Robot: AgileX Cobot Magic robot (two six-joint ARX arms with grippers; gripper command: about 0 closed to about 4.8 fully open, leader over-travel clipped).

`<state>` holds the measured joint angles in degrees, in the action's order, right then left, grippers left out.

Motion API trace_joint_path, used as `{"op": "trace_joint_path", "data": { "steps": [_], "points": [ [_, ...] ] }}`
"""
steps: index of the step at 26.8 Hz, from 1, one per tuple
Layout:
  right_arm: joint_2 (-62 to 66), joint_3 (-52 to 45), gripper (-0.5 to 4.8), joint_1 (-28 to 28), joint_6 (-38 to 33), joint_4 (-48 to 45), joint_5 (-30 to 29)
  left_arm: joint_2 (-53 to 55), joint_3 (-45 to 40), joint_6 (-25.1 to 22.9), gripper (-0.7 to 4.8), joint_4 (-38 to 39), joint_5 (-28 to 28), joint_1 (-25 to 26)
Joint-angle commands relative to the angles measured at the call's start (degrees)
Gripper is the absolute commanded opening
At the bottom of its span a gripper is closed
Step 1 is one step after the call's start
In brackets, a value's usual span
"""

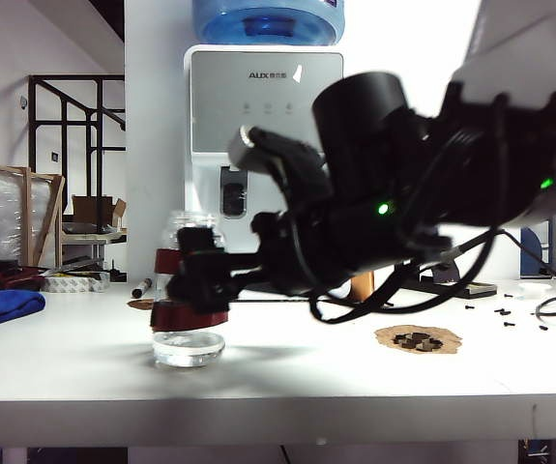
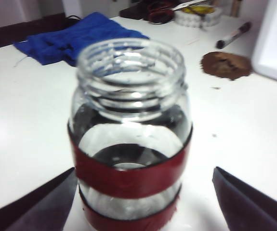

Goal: Pick up the water bottle with two loops of red belts, then reach the front water dispenser and gently press the gray-black baffle horizontally to get a little water.

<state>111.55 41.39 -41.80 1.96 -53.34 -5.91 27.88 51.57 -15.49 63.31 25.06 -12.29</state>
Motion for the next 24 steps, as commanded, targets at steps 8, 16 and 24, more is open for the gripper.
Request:
{"op": "trace_joint_path", "data": {
  "steps": [8,16,24],
  "points": [
    [-18.60,-11.47,4.79,0.15,5.60,8.61,7.10,0.26,-9.90,-0.17,-0.05,-17.11,-12.66,-0.02],
    [-30.84,-12.11,4.79,0.37,5.77,30.23,11.50,0.28,-16.70,-0.13,-0.05,-32.28,-19.04,0.07],
    [-45.16,-12.11,1.00,4.63,7.08,42.58,17.20,0.35,-23.34,0.96,-0.05,-45.03,-25.49,0.42]
  ]
}}
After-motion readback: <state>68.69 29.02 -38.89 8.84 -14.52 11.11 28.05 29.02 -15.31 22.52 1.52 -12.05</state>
